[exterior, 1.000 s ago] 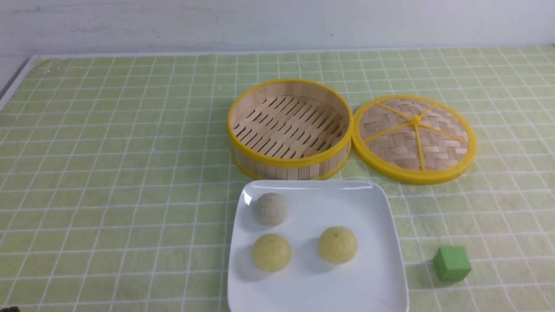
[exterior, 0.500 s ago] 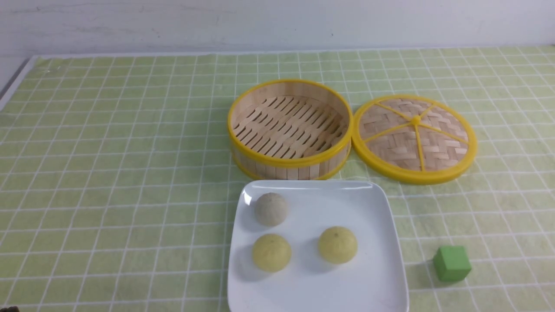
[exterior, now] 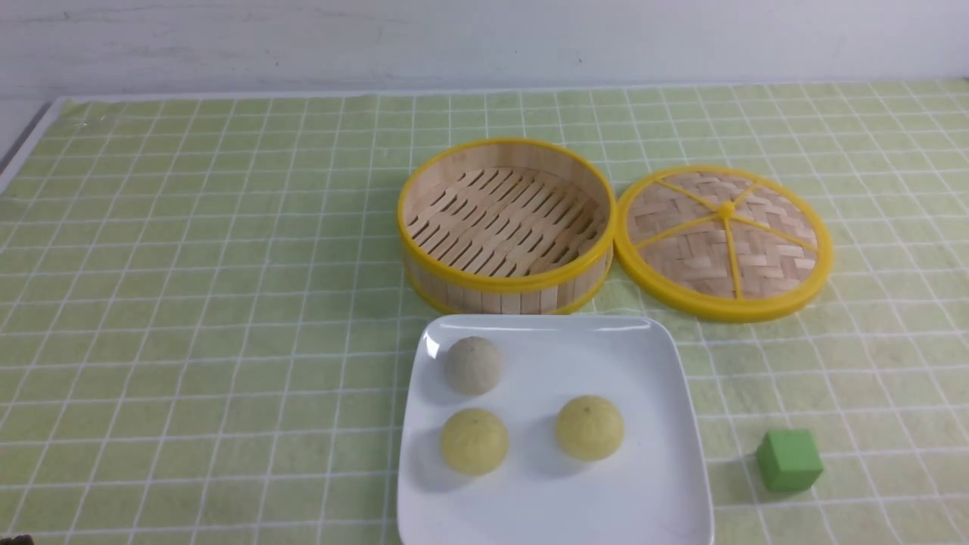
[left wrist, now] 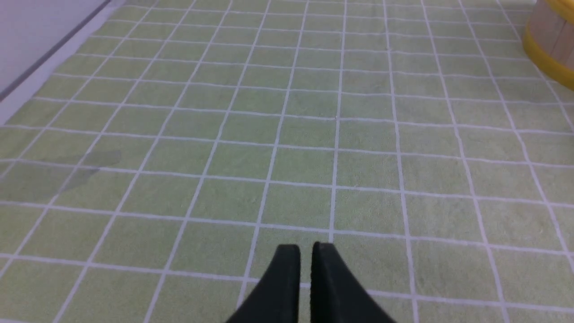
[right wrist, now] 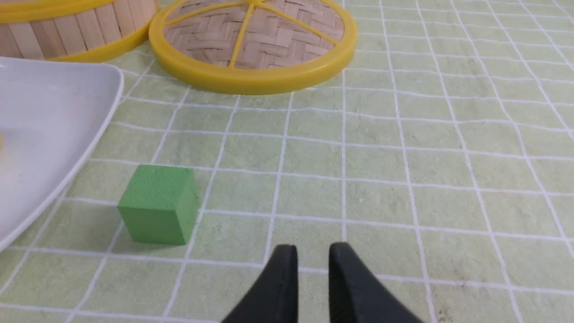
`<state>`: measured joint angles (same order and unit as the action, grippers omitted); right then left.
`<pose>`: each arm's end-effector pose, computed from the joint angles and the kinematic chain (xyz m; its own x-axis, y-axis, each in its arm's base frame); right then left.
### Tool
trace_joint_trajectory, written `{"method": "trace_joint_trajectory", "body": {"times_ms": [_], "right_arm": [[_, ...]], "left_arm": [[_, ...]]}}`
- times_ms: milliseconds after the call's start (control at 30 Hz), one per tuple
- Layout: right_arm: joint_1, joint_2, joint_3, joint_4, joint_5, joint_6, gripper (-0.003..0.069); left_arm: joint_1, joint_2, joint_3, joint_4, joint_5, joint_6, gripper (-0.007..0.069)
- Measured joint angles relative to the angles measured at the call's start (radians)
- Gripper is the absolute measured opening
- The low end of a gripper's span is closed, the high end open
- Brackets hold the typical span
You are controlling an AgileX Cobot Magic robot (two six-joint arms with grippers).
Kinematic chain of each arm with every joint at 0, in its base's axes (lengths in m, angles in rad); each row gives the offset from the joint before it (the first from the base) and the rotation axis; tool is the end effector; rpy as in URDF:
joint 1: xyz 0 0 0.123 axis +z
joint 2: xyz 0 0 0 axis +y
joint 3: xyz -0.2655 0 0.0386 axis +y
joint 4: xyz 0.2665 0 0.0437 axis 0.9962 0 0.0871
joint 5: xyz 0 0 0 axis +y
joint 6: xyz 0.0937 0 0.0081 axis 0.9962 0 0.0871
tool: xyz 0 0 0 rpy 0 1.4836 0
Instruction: Put the steamed buns into the plate on the green tablecloth.
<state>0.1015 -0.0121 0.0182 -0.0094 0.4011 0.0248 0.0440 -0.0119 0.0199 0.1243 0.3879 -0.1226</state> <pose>0.0896 0.0088 0.1708 -0.3145 -0.0158 -0.9491 -0.0928 0.9956 0.0142 0.0902 0.0084 0.1716 -0.3003 -0.0207 -0.9536 -0.0909 0.9958 0.0070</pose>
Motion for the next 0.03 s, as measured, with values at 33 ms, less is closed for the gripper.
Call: {"method": "trace_joint_trajectory", "body": {"times_ms": [33], "right_arm": [[0.0,0.0,0.0,0.0,0.0,0.0,0.0131]], "left_arm": [[0.0,0.0,0.0,0.0,0.0,0.0,0.0069]]}}
